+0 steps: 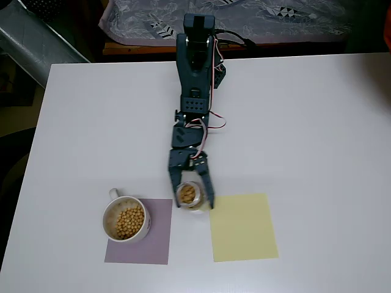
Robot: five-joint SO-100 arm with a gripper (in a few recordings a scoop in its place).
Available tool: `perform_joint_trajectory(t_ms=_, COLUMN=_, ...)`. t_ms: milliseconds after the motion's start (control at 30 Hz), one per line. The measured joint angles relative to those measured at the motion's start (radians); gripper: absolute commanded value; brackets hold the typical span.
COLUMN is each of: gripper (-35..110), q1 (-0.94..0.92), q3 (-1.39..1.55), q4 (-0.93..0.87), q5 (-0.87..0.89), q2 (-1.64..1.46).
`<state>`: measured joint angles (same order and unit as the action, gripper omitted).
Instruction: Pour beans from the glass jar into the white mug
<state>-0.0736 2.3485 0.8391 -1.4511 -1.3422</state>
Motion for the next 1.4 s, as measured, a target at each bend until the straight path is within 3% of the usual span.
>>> perform_joint_trajectory(t_ms=200, gripper=8, q1=0.094, q3=0.081, q4=0.253, q5=-0.169, q2=0.109)
perform_joint_trajectory(t_ms=333, gripper=9, q1=0.196, q3=0.066, q4=0.331, q5=-0.239, q2=0.21)
perform_joint_trajectory(t_ms=733, gripper=11, q1=0.278, q3=-0.368, q4=0.357, q5=-0.307, q2=0.58)
perform_joint_trajectory(t_ms=1100, gripper=12, q1=0.264, q3=-0.549, q4=0.313, q5=-0.284, q2=0.71)
perform_joint_trajectory(t_ms=1400, gripper=45, q1=0.245, q3=-0.551, q4=0.311, q5=-0.202, q2=0.71)
